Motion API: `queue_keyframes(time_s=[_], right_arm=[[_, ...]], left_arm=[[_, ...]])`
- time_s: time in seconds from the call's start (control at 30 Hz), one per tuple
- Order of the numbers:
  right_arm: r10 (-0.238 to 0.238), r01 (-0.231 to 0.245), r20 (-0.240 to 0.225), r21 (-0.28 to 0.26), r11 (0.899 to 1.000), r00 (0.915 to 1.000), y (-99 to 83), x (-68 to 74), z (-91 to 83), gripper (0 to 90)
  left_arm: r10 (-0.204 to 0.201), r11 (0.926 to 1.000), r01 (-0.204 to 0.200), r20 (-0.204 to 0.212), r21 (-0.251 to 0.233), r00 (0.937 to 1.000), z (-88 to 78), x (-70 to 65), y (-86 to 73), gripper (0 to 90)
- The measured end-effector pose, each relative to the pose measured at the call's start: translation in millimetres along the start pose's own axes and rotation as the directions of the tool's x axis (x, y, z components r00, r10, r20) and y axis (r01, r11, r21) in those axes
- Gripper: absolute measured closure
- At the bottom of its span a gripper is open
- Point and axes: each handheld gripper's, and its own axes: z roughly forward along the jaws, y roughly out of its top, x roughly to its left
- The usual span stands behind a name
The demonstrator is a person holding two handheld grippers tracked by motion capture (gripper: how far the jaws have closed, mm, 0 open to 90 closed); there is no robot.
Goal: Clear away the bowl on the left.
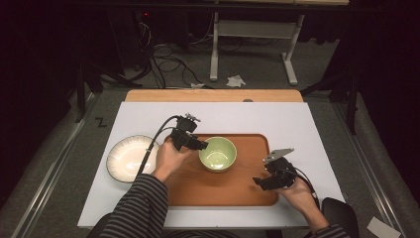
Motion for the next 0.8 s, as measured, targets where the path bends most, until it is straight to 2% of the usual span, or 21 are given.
queue_keyframes(time_s=[0.1,0.3,0.8], right_arm=[[-0.002,0.002,0.0,0.001,1.0,1.0,-0.1,-1.0,-0.2,33.0],[0.001,-0.001,0.001,-0.001,1.0,1.0,0.0,0.2,-0.4,33.1],[0.001,-0.001,0.001,-0.001,1.0,1.0,-0.1,-0.6,-0.4,33.0]], left_arm=[[0.021,0.9998,-0.021,-0.005,-0.005,0.9998,-11.2,0.1,-0.9,46.6],[0.031,0.9994,-0.031,-0.012,-0.013,0.9995,-22.1,0.0,-4.9,46.4],[0.032,0.9983,-0.033,-0.022,-0.048,0.9992,-45.6,3.3,-12.4,45.4]])
